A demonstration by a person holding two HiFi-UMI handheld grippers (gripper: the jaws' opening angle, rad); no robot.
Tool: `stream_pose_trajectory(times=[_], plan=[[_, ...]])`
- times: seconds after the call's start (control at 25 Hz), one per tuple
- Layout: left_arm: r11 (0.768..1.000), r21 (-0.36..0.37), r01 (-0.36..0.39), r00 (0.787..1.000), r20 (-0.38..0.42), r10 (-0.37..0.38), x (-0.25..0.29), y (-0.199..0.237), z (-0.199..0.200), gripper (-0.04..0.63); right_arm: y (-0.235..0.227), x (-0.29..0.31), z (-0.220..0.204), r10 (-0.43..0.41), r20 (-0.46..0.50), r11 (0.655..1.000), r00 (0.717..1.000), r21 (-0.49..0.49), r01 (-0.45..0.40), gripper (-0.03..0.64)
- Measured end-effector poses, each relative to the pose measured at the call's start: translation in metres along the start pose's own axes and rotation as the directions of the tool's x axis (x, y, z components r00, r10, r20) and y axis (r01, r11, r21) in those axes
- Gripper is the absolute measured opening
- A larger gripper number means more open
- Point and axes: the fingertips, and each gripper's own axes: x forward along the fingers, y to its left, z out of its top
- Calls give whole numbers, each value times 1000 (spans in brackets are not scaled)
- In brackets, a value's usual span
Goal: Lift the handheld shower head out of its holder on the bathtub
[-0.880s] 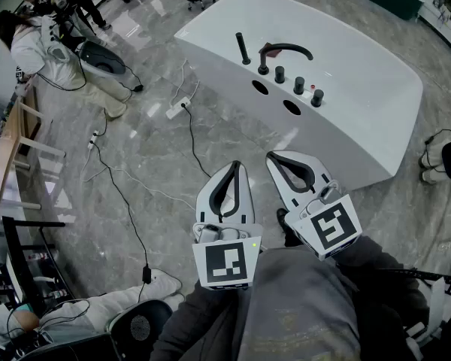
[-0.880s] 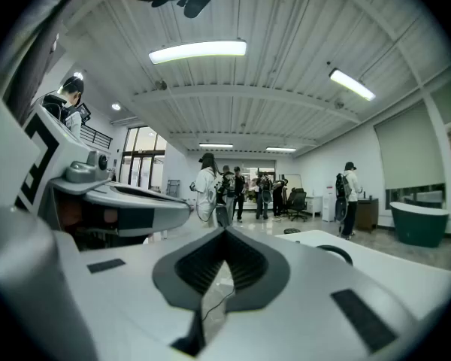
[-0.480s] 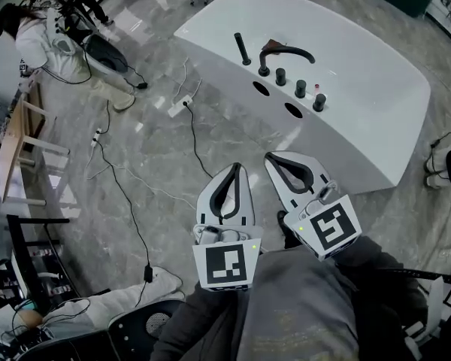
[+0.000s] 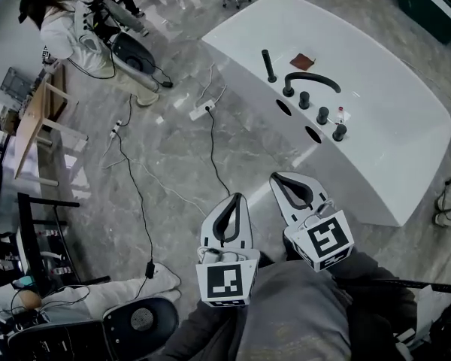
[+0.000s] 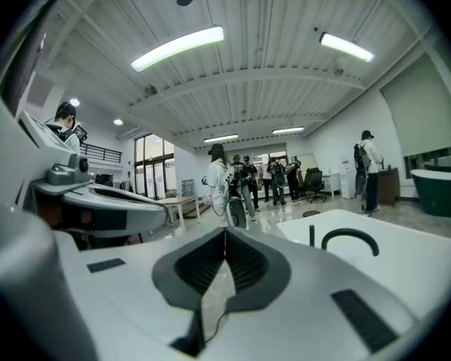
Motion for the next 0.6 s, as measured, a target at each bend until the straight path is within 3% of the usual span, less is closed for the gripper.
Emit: stream_pose_trajectory(times=[0.28, 0.6], plan=[[998, -39, -53, 998, -24, 52, 22, 46, -14, 3, 13, 54, -11, 88, -50, 996, 995, -5, -88, 5], [998, -65, 6, 1000, -4, -6, 80, 103, -17, 3, -1, 126, -10, 44, -94, 998, 995, -35, -47, 5]])
